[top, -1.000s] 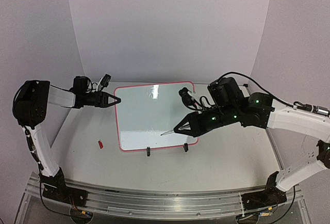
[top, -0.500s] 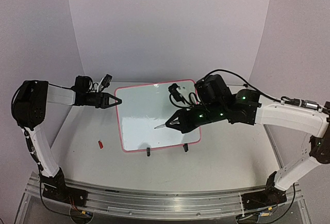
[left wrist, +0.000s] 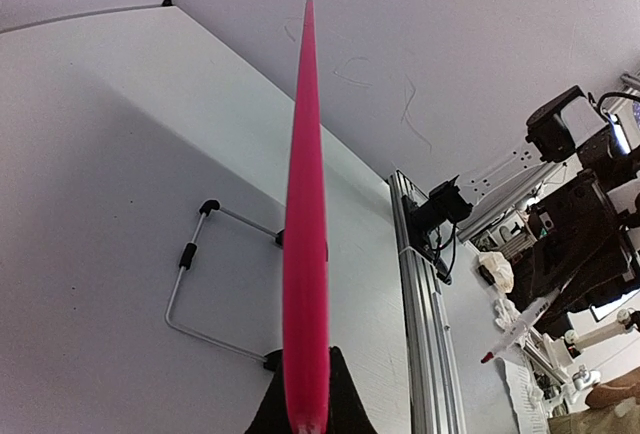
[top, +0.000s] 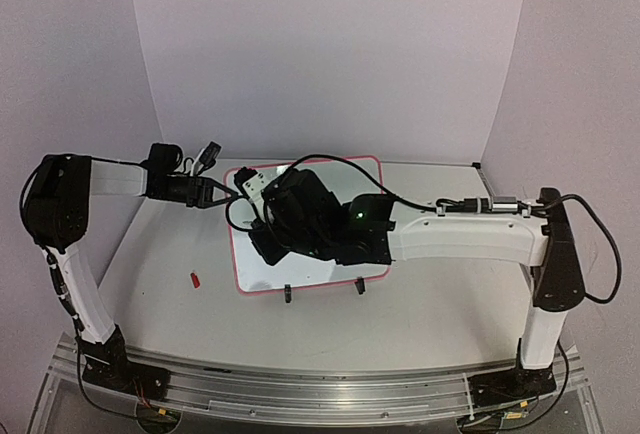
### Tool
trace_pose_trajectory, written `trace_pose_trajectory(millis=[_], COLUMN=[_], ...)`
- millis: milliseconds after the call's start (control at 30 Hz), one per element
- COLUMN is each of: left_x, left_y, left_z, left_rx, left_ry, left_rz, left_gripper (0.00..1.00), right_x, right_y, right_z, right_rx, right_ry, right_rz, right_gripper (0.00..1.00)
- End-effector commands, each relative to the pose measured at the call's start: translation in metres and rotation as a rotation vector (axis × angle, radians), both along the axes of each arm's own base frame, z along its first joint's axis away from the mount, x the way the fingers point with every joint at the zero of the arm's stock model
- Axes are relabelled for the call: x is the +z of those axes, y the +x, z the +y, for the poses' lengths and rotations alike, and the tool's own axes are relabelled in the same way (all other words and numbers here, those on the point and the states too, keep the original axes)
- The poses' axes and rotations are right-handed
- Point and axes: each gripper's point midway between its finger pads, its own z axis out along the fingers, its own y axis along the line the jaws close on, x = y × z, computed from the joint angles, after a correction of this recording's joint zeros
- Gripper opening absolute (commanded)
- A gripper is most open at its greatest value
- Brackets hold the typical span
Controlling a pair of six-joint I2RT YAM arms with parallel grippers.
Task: Write a sentence on the whiteboard
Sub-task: Hold the whiteboard on the whiteboard stand, then write on the whiteboard with the whiteboard.
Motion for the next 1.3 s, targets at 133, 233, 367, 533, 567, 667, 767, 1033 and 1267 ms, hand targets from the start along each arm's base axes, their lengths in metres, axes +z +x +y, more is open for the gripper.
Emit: trace_pose_trajectory(millis=[133,233,367,533,567,667,767,1033,1267], left_x=[-0.014,-0.015,-0.017,-0.014,-0.014,-0.012,-0.012,-0.012,-0.012], left_y=[-0.004,-0.004,-0.004,-0.005,-0.006,-0.006,-0.007,-0.006,-0.006], left_z=[-0.011,-0.011,-0.011,-0.011,-0.011,-0.011,-0.011,-0.01,-0.011], left_rx=[-0.012,-0.014,-0.011,-0.013,-0.013,-0.015,-0.015,-0.013,-0.012], left_ry=[0.081,0.08,0.09,0.088,0.088,0.086,0.087,0.088,0.09], left_rz=[-0.071,-0.067,-0.064,-0.068,-0.069,-0.073,-0.076,-0.074,-0.069], left_gripper=[0.0,0.0,0.0,0.0,0.0,0.0,0.0,0.0,0.0], right_x=[0.034,0.033,0.027,0.017,0.016,0.015,0.012,0.006,0.001], right_y=[0.036,0.038,0.04,0.047,0.048,0.052,0.058,0.074,0.077], right_z=[0.012,0.017,0.023,0.026,0.027,0.028,0.028,0.027,0.031], right_rx=[-0.138,-0.138,-0.134,-0.128,-0.128,-0.133,-0.144,-0.161,-0.16], right_ry=[0.047,0.046,0.039,0.058,0.06,0.053,0.044,0.055,0.051], right_rz=[-0.137,-0.142,-0.137,-0.083,-0.077,-0.085,-0.091,-0.064,-0.064], right_gripper=[0.0,0.0,0.0,0.0,0.0,0.0,0.0,0.0,0.0])
